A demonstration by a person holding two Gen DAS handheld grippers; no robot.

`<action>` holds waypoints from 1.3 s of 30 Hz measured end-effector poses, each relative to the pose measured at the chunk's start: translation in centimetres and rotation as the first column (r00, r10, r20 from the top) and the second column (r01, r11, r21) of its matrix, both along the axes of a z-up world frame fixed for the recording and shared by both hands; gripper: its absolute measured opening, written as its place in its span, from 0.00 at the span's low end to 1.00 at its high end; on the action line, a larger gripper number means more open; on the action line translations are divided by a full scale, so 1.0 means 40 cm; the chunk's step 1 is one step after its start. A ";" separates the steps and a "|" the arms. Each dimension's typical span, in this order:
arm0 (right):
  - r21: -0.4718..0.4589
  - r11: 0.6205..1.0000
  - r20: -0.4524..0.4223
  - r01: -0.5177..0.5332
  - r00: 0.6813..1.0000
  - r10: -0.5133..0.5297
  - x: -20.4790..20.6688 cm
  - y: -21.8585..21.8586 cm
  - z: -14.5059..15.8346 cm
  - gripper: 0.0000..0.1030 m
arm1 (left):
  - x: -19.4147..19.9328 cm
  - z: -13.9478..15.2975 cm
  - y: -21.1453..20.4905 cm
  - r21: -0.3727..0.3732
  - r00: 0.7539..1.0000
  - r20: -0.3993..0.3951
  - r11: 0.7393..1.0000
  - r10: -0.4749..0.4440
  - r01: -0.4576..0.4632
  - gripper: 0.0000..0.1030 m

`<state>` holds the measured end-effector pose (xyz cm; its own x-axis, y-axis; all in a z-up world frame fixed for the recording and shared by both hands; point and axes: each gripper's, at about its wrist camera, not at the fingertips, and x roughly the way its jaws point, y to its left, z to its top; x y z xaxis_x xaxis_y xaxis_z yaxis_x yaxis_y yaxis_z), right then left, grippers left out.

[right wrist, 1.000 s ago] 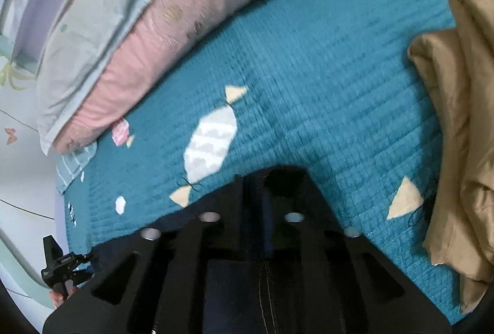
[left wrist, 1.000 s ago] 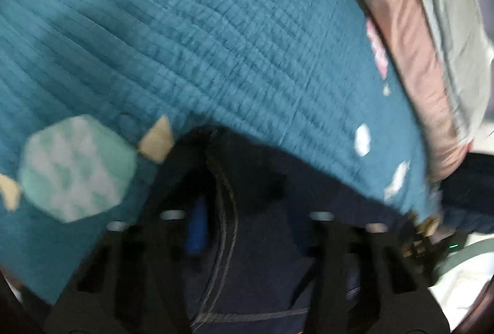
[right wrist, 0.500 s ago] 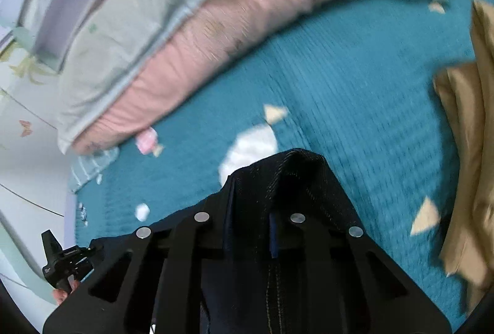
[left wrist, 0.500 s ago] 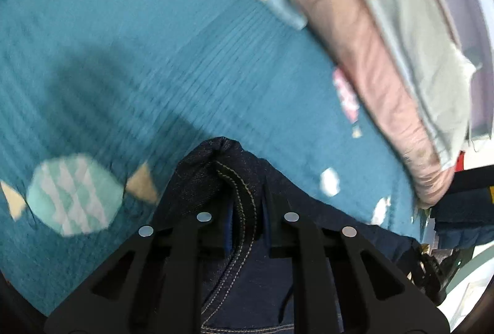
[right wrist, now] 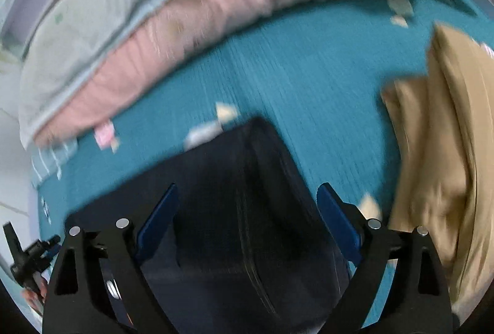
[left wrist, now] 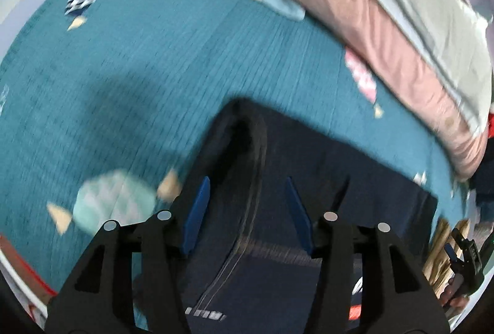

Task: Fold large clothes
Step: 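Lift the folded jacket with both grippers and carry it toward the bed edge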

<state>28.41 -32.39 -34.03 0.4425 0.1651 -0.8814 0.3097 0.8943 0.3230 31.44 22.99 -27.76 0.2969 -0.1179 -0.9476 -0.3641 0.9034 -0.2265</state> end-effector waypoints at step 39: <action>-0.058 0.997 -0.066 -0.056 0.996 0.052 -0.238 0.200 -0.091 0.07 | -0.313 -0.059 -0.303 0.073 0.985 -0.059 0.983 -0.165 0.169 0.07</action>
<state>18.90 -24.40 -37.66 0.3759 0.1338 -0.9169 0.2790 0.9273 0.2497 18.90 10.85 -30.11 0.2285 -0.0869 -0.9697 -0.2166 0.9665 -0.1376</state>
